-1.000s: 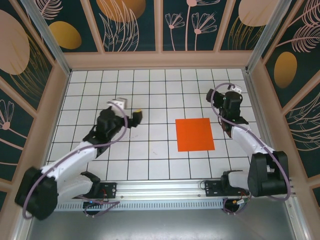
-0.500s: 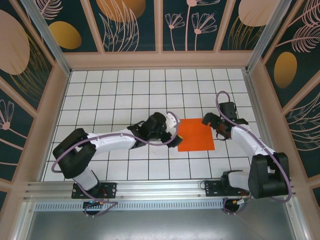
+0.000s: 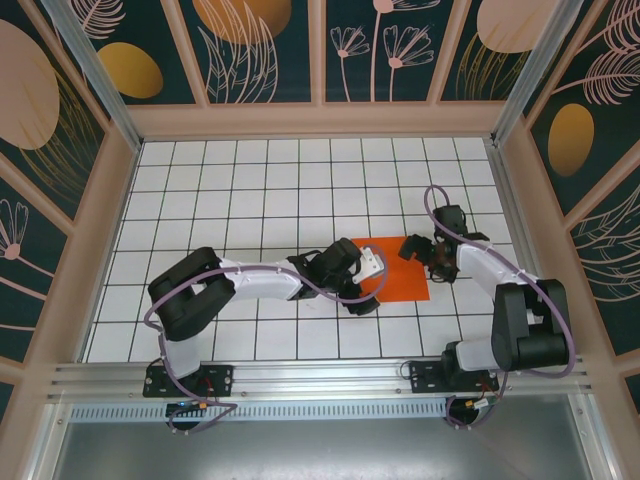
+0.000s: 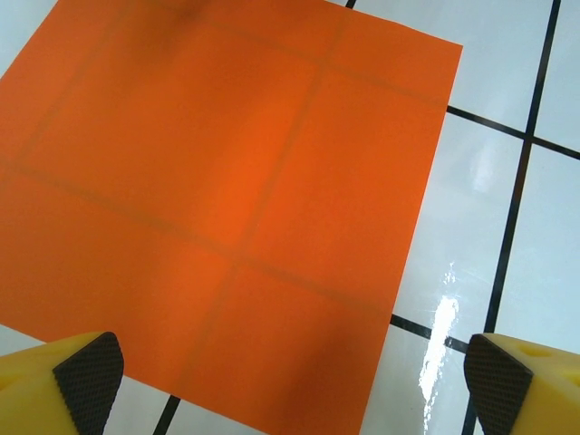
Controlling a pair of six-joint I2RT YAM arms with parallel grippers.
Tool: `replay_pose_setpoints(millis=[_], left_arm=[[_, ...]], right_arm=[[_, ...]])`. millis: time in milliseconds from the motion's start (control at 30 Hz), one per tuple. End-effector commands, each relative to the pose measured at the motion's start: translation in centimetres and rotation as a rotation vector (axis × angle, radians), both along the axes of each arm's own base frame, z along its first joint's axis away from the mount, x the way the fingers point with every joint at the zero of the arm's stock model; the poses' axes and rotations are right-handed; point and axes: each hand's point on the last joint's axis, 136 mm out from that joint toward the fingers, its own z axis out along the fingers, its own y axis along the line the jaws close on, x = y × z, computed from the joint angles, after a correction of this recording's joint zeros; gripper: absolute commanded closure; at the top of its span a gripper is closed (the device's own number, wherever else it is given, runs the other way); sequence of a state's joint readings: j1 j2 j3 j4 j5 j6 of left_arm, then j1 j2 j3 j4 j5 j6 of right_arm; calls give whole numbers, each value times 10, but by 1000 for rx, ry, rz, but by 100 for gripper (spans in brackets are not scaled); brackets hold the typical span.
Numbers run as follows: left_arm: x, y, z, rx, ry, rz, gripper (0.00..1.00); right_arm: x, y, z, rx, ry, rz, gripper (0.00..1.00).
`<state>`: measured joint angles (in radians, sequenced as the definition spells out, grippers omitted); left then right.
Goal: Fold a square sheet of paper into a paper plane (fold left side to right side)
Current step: Pick up the square sheet of paper from the center of the table.
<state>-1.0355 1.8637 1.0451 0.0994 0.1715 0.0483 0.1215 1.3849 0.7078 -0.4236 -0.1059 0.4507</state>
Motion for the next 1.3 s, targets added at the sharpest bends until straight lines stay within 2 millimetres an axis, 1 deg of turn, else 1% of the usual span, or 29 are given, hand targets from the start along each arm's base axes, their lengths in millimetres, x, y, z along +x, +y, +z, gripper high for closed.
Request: replay_pose_setpoints(millis=[0,267,433,567,667,800,967,1067,1100,1200,1267], left_arm=[[-6,-5,-7,20,24,-50,1],[-13,-7,-26,63,89,-73,1],[-14,-6,-35,88,108,-76,1],[-15,-5,-42,107,121,-77,2],[-16,-3,-44,114,123,-80,2],[-17,-4,-48,122,132,-81,2],[-17,-4,-48,123,131,-83,1],[-16,-3,-47,121,130,-79,1],[-16,-3,-47,120,130,-78,1],[-16,-2,-45,118,123,-75,1],[-13,-1,-42,118,106,-67,1]], right_arm=[[7,6,5,9,-3,21,1],[12,9,2,-27,17,36,1],[7,17,-6,-31,54,61,1],[0,27,-12,-14,86,92,1],[-6,40,-17,33,123,124,2],[-11,57,-16,71,134,167,3],[-11,72,-7,126,121,208,9],[-11,75,-5,133,120,219,14],[-10,75,-4,130,116,223,19],[-12,75,-4,132,117,234,30],[-13,77,-5,142,121,250,40]])
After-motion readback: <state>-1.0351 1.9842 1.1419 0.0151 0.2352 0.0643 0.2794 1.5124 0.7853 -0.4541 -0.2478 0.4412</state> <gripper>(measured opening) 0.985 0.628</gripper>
